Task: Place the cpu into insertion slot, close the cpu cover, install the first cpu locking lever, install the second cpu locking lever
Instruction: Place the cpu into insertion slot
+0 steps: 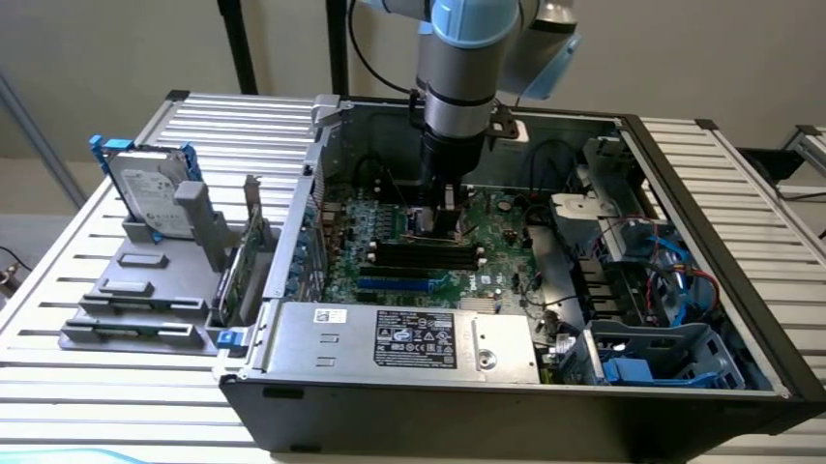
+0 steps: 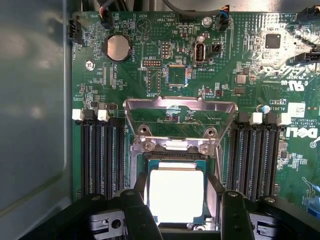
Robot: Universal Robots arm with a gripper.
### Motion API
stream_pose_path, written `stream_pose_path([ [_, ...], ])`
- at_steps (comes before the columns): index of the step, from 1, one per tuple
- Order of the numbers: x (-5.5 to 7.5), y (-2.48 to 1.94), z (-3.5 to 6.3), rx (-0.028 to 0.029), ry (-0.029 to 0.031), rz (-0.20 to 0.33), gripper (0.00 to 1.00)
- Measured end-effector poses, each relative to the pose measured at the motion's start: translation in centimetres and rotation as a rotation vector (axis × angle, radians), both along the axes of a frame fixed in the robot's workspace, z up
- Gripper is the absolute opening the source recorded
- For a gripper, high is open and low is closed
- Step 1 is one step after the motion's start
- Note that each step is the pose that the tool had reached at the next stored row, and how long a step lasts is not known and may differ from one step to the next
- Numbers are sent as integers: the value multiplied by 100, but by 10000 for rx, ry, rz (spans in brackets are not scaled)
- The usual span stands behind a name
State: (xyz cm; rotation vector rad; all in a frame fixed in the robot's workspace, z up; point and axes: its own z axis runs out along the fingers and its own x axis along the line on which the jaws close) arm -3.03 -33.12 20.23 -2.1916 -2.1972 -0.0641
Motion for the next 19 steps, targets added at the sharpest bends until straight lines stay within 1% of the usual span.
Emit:
stream_pose_path([
  [3, 0, 0, -7, -12, -1, 0, 55],
  [12, -3, 0, -19, -102, 0, 0, 55],
  [19, -3, 6, -26, -102, -2, -11, 55],
])
